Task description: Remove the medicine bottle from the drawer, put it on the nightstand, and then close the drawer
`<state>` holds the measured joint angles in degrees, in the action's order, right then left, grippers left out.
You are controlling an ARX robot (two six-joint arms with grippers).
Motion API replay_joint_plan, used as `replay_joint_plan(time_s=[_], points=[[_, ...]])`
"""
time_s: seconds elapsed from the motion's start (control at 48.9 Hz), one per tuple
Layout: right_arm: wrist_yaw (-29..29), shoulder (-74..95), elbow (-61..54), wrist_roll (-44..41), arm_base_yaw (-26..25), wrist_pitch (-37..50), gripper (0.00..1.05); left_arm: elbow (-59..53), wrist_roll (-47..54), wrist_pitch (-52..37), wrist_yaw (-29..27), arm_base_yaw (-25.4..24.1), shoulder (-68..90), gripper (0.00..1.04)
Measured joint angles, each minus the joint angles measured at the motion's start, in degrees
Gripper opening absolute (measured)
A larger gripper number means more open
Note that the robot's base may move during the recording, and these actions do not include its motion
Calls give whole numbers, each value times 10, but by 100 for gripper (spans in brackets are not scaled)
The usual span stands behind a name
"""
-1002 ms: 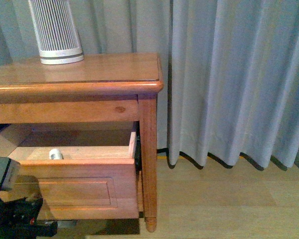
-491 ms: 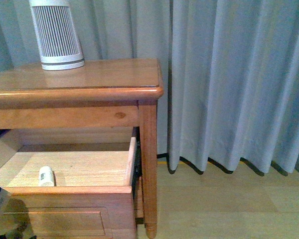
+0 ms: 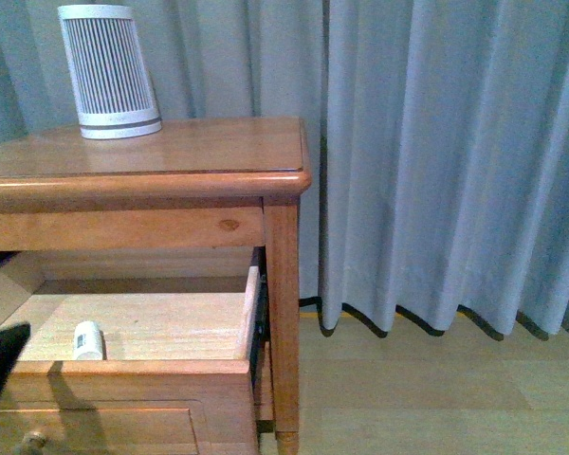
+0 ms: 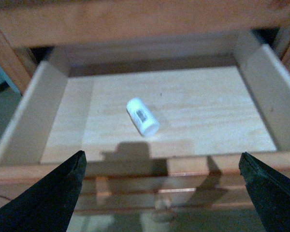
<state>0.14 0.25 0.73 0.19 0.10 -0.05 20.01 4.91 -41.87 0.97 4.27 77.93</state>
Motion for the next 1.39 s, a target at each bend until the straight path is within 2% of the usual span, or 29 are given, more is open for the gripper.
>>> replay_joint_plan(time_s=[0.123, 0.389, 0.511, 0.654, 0.736, 0.777, 0.838, 1.145, 1.186, 1.268, 1.39], points=[[0, 0, 0, 0, 0, 0, 98, 11, 7, 76, 27, -3, -130, 98], [0, 0, 0, 0, 0, 0, 98, 5, 2, 186, 36, -29, -311, 98], [0, 0, 0, 0, 0, 0, 98, -22, -9, 290, 42, -44, -446, 98], [0, 0, 0, 0, 0, 0, 98, -69, -35, 402, 42, -35, -575, 98], [0, 0, 0, 0, 0, 0, 98, -78, -39, 407, 43, -28, -591, 98], [0, 0, 0, 0, 0, 0, 98, -94, -41, 368, 7, -35, -602, 89], [0, 0, 0, 0, 0, 0, 98, -110, -44, 349, -11, -41, -617, 77], [0, 0, 0, 0, 0, 0, 98, -150, -45, 348, -10, -41, -659, 21], [0, 0, 0, 0, 0, 0, 98, -151, -45, 351, -10, -41, -664, 17], [0, 0, 0, 0, 0, 0, 98, -157, -46, 414, -10, -41, -719, 2], [0, 0, 0, 0, 0, 0, 98, -162, -47, 420, -10, -41, -744, 3]])
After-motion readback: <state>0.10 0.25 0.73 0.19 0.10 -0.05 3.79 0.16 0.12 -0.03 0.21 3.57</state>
